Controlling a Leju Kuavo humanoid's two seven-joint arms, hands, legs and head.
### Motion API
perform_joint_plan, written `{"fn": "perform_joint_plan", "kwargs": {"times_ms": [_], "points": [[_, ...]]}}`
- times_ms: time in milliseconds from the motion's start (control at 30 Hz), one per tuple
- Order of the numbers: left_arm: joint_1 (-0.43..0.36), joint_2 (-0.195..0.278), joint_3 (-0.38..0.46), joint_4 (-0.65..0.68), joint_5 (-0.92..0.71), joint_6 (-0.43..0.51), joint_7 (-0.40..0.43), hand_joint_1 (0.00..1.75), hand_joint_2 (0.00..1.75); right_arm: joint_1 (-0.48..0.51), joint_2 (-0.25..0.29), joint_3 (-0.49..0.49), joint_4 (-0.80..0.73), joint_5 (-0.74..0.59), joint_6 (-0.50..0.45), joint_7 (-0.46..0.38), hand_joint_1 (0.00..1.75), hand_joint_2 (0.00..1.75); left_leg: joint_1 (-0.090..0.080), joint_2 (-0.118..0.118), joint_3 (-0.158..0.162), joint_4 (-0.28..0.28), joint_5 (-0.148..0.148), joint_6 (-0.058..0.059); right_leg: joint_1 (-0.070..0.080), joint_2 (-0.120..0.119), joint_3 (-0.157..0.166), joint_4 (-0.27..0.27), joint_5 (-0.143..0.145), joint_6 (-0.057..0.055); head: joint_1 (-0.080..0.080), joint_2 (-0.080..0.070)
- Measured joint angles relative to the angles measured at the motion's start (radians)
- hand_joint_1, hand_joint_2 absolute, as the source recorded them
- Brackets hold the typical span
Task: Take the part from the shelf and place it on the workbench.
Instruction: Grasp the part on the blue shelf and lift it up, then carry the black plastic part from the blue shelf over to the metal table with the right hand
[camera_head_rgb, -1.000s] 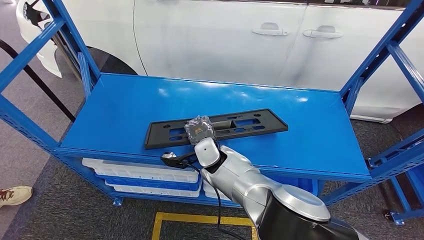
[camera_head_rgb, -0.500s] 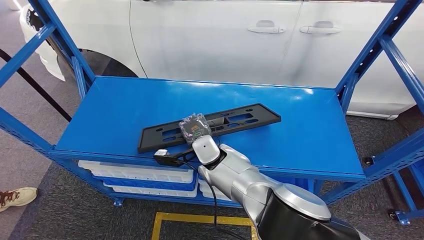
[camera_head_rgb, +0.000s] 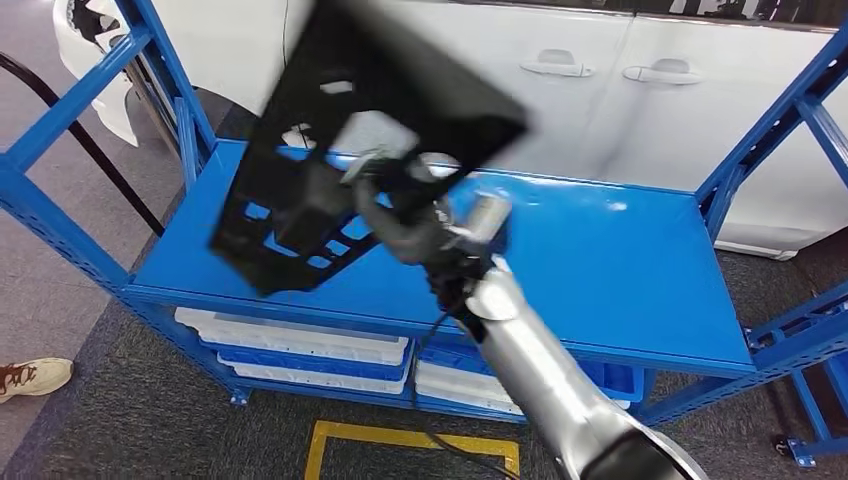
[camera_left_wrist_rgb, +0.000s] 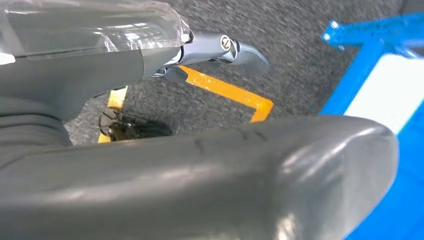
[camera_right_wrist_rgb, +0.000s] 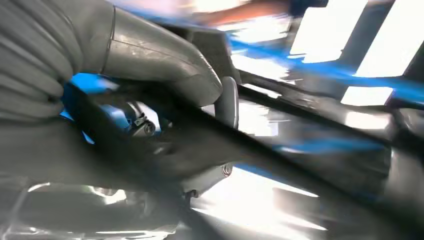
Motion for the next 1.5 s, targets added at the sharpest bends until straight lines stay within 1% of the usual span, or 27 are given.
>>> {"fn": "perform_joint_plan", "kwargs": {"times_ms": [33,67,133,200,267,367,400,500,533,567,600,633,700,733,833,900,1000,1033,1067,1100,1200,1233,1333,1367,1400,1433,1500], "points": [[0.007,-0.002,0.0,0.0,-0.001,0.001,-0.004,0.0,0.0,0.045,-0.024,-0.037,-0.103,-0.036,0.038,-0.003,1.75,1.75,-0.002,-0.002,0.0,0.0,0.0,0.001,0.0,0.0,-0.017,0.029,-0.003,-0.001,0.0,0.0],[0.013,-0.003,0.0,0.0,-0.001,0.002,-0.006,0.0,0.0,0.08,-0.044,-0.067,-0.192,-0.057,0.062,-0.001,1.75,1.75,-0.004,-0.001,0.0,0.0,-0.001,0.001,0.001,0.0,-0.015,0.018,0.015,-0.004,0.0,0.0],[0.015,-0.006,0.0,0.0,-0.003,0.002,-0.007,0.0,0.0,0.126,-0.071,-0.11,-0.332,-0.071,0.087,0.005,1.75,1.75,-0.009,0.002,0.001,0.0,-0.001,0.001,0.005,0.0,0.044,-0.108,0.085,-0.018,0.0,0.0],[0.008,-0.01,0.0,0.0,-0.007,0.003,-0.007,0.0,0.0,0.155,-0.089,-0.134,-0.431,-0.079,0.103,0.008,1.75,1.75,-0.016,0.006,0.001,0.001,-0.003,-0.002,0.013,-0.002,0.104,-0.232,0.132,-0.031,0.0,0.0],[0.002,-0.012,0.0,0.0,-0.012,0.006,-0.007,0.0,0.0,0.174,-0.103,-0.145,-0.508,-0.102,0.12,0.009,1.75,1.75,-0.018,0.008,0.001,0.0,-0.003,-0.009,0.018,-0.002,0.118,-0.266,0.14,-0.034,0.0,0.0],[-0.002,-0.013,0.0,0.0,-0.009,0.019,-0.01,0.0,0.0,0.183,-0.118,-0.152,-0.583,-0.156,0.135,0.021,1.75,1.75,-0.019,0.012,-0.003,0.016,-0.019,-0.022,0.01,-0.004,0.123,-0.28,0.15,-0.046,0.0,0.0],[-0.003,-0.013,0.0,0.0,-0.006,0.022,-0.013,0.0,0.0,0.184,-0.121,-0.153,-0.598,-0.172,0.137,0.026,1.75,1.75,-0.019,0.014,-0.017,0.05,-0.042,-0.026,0.006,-0.005,0.125,-0.286,0.153,-0.05,0.0,0.0],[0.001,-0.012,0.0,0.0,-0.001,0.027,-0.023,0.0,0.0,0.191,-0.128,-0.155,-0.62,-0.198,0.145,0.039,1.75,1.75,-0.015,0.018,-0.093,0.23,-0.134,-0.036,0.004,-0.007,0.125,-0.287,0.156,-0.056,0.0,0.0],[0.004,-0.011,0.0,0.0,-0.001,0.028,-0.024,0.0,0.0,0.196,-0.132,-0.154,-0.622,-0.2,0.147,0.044,1.75,1.75,-0.014,0.018,-0.107,0.266,-0.145,-0.039,0.004,-0.007,0.124,-0.286,0.157,-0.056,0.0,0.0],[0.007,-0.01,0.0,0.0,0.0,0.031,-0.024,0.0,0.0,0.201,-0.137,-0.154,-0.623,-0.201,0.148,0.047,1.75,1.75,-0.014,0.019,-0.103,0.264,-0.136,-0.04,0.004,-0.007,0.124,-0.284,0.157,-0.055,0.0,0.0],[0.009,-0.009,0.0,0.0,0.001,0.034,-0.022,0.0,0.0,0.209,-0.141,-0.154,-0.623,-0.201,0.148,0.047,1.75,1.75,-0.013,0.02,-0.079,0.223,-0.111,-0.04,0.004,-0.007,0.124,-0.281,0.157,-0.054,0.0,0.0],[0.011,-0.008,0.001,0.0,0.003,0.038,-0.018,0.0,0.0,0.217,-0.145,-0.154,-0.624,-0.201,0.148,0.045,1.75,1.75,-0.013,0.021,-0.041,0.153,-0.077,-0.039,0.004,-0.007,0.123,-0.278,0.156,-0.052,0.0,0.0],[0.014,-0.005,0.004,0.0,0.008,0.049,-0.01,0.0,0.0,0.239,-0.152,-0.154,-0.626,-0.204,0.147,0.034,1.75,1.75,-0.016,0.021,0.023,0.033,-0.035,-0.03,0.007,-0.007,0.12,-0.269,0.154,-0.045,0.0,0.0],[0.015,-0.004,0.007,0.0,0.011,0.057,-0.005,0.0,0.0,0.252,-0.156,-0.153,-0.627,-0.207,0.147,0.028,1.75,1.75,-0.017,0.021,0.035,0.006,-0.028,-0.024,0.009,-0.007,0.117,-0.266,0.154,-0.04,0.0,0.0],[0.022,-0.001,0.019,0.0,0.017,0.082,0.012,0.0,0.0,0.294,-0.165,-0.151,-0.628,-0.218,0.145,0.018,1.75,1.75,-0.018,0.02,0.031,-0.003,-0.018,-0.007,0.008,-0.005,0.111,-0.263,0.158,-0.025,0.0,0.0],[0.024,-0.001,0.025,0.0,0.02,0.094,0.02,0.0,0.0,0.313,-0.171,-0.15,-0.627,-0.222,0.141,0.017,1.75,1.75,-0.014,0.023,0.022,-0.01,-0.006,0.007,0.005,-0.002,0.093,-0.226,0.118,-0.013,0.0,0.0],[0.025,0.0,0.03,0.0,0.022,0.104,0.026,0.0,0.0,0.344,-0.184,-0.149,-0.622,-0.209,0.135,0.017,1.75,1.75,-0.014,0.024,-0.003,-0.011,0.013,0.014,-0.005,-0.001,0.03,-0.051,-0.002,0.002,0.0,0.0],[0.027,0.0,0.031,0.0,0.022,0.106,0.028,0.0,0.0,0.355,-0.189,-0.148,-0.619,-0.2,0.134,0.015,1.75,1.75,-0.014,0.024,-0.012,-0.01,0.019,0.014,-0.008,-0.001,0.019,-0.006,-0.021,0.004,0.0,0.0],[0.028,0.0,0.032,0.0,0.022,0.108,0.029,0.0,0.0,0.364,-0.193,-0.147,-0.616,-0.192,0.135,0.014,1.75,1.75,-0.014,0.024,-0.021,-0.01,0.025,0.012,-0.009,-0.001,0.026,0.004,-0.021,0.005,0.0,0.0],[0.029,0.0,0.033,0.0,0.022,0.108,0.03,0.0,0.0,0.37,-0.196,-0.145,-0.613,-0.186,0.137,0.012,1.75,1.75,-0.014,0.023,-0.029,-0.01,0.032,0.011,-0.01,-0.001,0.055,-0.028,-0.004,0.004,0.0,0.0],[0.029,0.0,0.04,0.0,0.022,0.107,0.034,0.0,0.0,0.373,-0.2,-0.139,-0.609,-0.179,0.146,0.01,1.75,1.75,-0.014,0.022,-0.045,-0.011,0.052,-0.001,-0.006,0.0,0.192,-0.236,0.057,-0.008,0.0,0.0],[0.028,0.0,0.043,0.0,0.022,0.107,0.035,0.0,0.0,0.372,-0.2,-0.136,-0.609,-0.177,0.148,0.009,1.75,1.75,-0.014,0.021,-0.046,-0.013,0.059,-0.006,-0.002,0.001,0.216,-0.276,0.067,-0.013,0.0,0.0],[0.029,0.0,0.049,0.0,0.023,0.107,0.04,0.0,0.0,0.371,-0.201,-0.128,-0.609,-0.176,0.15,0.009,1.75,1.75,-0.012,0.021,-0.048,-0.022,0.079,-0.025,0.003,0.0,0.213,-0.293,0.086,-0.029,0.0,0.0],[0.029,0.001,0.049,0.0,0.023,0.106,0.041,0.0,0.0,0.371,-0.201,-0.126,-0.609,-0.176,0.149,0.009,1.75,1.75,-0.012,0.021,-0.052,-0.019,0.073,-0.031,0.001,-0.002,0.208,-0.298,0.096,-0.036,0.0,0.0],[0.03,0.001,0.049,0.0,0.023,0.106,0.042,0.0,0.0,0.371,-0.201,-0.124,-0.609,-0.176,0.147,0.01,1.75,1.75,-0.012,0.021,-0.06,-0.001,0.049,-0.035,-0.001,-0.004,0.201,-0.303,0.107,-0.044,0.0,0.0],[0.031,0.001,0.049,0.0,0.023,0.105,0.044,0.0,0.0,0.371,-0.201,-0.122,-0.609,-0.176,0.144,0.011,1.75,1.75,-0.011,0.021,-0.073,0.036,0.009,-0.039,-0.004,-0.006,0.193,-0.307,0.118,-0.05,0.0,0.0],[0.031,0.003,0.049,0.0,0.021,0.102,0.049,0.0,0.0,0.372,-0.202,-0.118,-0.609,-0.185,0.134,0.015,1.75,1.75,-0.01,0.022,-0.106,0.161,-0.089,-0.046,0.0,-0.008,0.17,-0.304,0.136,-0.058,0.0,0.0]]}}
